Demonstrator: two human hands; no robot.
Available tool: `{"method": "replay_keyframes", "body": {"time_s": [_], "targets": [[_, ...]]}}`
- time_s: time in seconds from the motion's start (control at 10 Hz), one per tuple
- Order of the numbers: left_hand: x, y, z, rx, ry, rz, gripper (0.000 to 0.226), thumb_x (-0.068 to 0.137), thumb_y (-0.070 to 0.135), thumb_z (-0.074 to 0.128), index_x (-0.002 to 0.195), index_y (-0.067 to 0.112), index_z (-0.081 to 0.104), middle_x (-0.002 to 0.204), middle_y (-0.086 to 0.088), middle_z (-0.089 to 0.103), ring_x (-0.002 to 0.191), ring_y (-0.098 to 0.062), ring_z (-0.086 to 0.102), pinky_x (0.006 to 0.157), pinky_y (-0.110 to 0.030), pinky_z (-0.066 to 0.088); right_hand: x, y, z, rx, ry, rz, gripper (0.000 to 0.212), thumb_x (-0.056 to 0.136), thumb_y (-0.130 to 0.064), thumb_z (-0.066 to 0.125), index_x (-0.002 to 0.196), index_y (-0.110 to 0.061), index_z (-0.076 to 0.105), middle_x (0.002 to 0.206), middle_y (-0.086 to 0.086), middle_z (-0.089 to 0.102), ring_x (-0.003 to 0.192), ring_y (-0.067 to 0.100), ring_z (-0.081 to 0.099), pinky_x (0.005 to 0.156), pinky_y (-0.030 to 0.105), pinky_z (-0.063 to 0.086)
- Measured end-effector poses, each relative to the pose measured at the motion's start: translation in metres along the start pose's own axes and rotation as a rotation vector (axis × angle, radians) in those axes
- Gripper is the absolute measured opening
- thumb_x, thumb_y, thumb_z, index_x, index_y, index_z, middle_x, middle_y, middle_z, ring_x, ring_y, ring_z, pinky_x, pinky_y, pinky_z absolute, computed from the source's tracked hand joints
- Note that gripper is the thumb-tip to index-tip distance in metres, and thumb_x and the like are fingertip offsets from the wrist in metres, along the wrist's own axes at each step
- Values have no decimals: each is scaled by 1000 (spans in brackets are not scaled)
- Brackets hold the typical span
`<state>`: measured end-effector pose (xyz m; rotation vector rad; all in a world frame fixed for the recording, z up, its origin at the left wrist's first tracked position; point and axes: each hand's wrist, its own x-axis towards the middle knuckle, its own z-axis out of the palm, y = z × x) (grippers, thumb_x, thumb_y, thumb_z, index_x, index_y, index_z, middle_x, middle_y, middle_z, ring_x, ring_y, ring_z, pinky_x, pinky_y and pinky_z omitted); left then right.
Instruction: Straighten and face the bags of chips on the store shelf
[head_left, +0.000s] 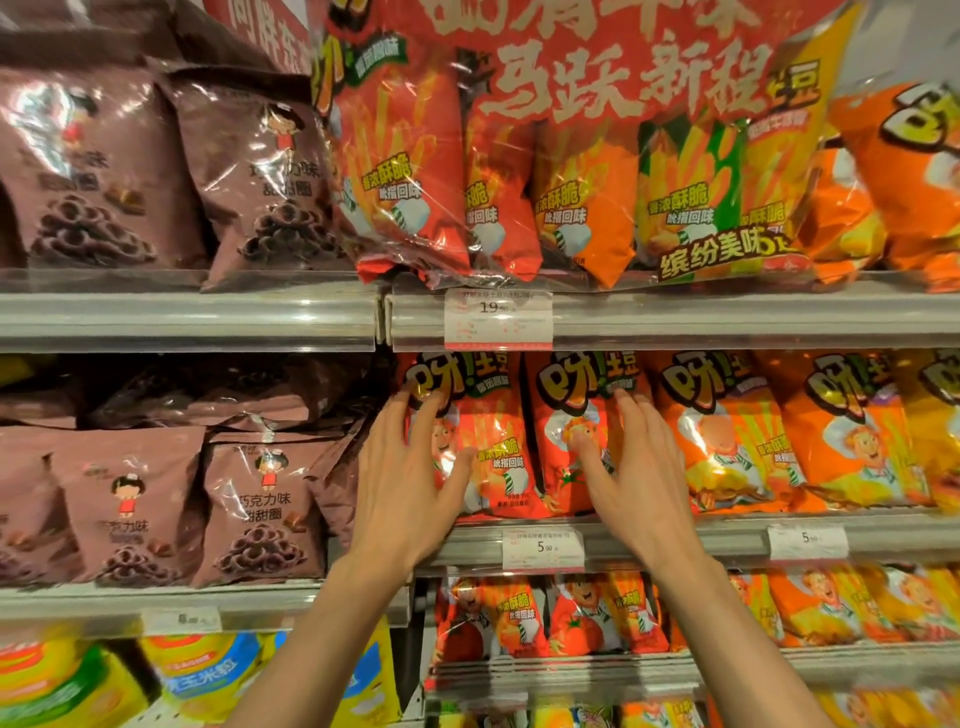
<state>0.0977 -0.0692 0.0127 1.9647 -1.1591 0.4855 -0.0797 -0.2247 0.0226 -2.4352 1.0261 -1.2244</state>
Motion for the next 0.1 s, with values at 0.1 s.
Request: {"method": "replay_keyframes", "body": {"time_s": [0.1], "targets": [[-10,1,-16,-43,42,-22,57,98,44,57,150,31,37,156,1,35,144,-18,32,113,-38,32,-13,-5,-12,83,45,9,61,97,-38,56,149,-12,39,151,9,42,141,23,35,116,45,31]]}}
